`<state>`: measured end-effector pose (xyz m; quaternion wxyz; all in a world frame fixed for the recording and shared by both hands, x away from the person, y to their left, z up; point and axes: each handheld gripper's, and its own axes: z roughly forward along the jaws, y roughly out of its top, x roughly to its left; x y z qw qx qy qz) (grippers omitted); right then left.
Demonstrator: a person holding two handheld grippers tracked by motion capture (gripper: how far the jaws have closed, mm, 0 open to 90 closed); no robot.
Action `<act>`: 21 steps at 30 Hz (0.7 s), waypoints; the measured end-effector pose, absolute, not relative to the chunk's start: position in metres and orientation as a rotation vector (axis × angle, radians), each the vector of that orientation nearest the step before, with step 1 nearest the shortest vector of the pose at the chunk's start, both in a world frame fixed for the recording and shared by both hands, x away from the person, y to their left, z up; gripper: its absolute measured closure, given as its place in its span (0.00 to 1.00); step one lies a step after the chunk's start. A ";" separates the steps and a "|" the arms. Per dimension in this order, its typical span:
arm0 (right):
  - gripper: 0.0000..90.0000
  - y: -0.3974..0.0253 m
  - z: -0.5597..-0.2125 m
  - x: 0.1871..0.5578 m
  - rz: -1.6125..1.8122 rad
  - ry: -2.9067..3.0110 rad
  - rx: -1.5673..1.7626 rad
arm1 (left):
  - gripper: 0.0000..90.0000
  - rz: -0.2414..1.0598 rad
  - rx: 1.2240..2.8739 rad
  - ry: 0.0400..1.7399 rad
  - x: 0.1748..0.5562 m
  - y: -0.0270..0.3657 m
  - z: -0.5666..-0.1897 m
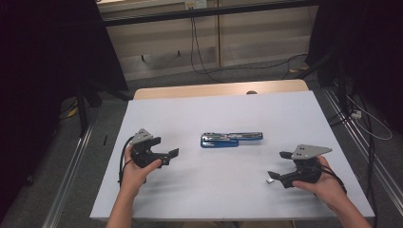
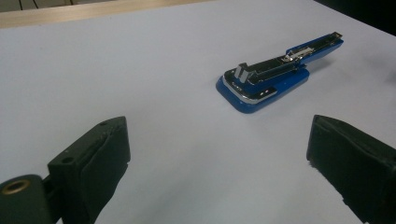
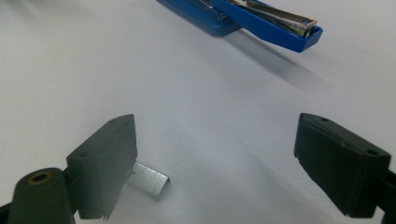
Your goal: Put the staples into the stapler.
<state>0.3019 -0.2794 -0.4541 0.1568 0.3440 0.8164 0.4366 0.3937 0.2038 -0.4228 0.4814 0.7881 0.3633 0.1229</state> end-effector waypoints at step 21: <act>0.48 -0.272 -0.459 0.296 1.244 2.548 0.817 | 0.07 0.307 1.922 0.877 0.389 0.208 -0.427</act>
